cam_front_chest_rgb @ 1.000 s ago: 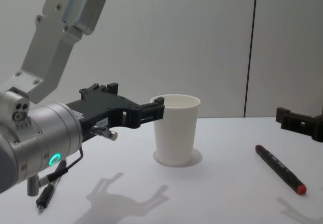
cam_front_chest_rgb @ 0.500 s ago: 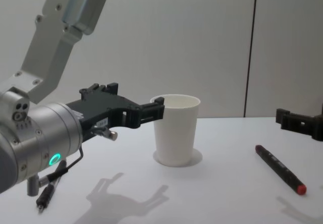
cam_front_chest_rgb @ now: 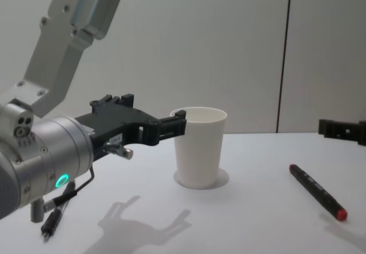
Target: Place the pen into the pen holder.
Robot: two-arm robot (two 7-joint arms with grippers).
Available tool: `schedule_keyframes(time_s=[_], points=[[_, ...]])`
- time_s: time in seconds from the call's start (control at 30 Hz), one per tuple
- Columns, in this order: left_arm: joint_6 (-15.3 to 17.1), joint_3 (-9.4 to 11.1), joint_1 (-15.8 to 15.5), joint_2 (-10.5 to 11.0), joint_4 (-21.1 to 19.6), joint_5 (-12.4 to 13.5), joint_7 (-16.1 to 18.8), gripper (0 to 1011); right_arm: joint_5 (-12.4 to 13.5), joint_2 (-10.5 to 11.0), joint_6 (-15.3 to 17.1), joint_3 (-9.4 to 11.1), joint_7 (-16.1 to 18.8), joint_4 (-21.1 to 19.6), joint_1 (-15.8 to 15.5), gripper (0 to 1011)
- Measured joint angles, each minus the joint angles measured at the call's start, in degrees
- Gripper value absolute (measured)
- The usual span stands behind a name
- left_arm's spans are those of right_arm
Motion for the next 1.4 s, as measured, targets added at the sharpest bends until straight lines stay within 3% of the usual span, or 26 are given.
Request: schedule_keyframes(time_s=[0.7,1.03,1.4], points=[[0.0,0.0,0.0,0.0,0.0,0.0,0.0,1004,1.2,-1.0,14.8,1.0,1.5,2.3,8.4,1001],[0.0,0.0,0.0,0.0,0.0,0.0,0.0,1004,1.6,-2.0,21.9,1.1,2.1,5.5,12.6,1001],[0.0,0.0,0.0,0.0,0.0,0.0,0.0,1004,0.8,-3.0,27.1,1.0,3.4,10.2,17.2,1001]])
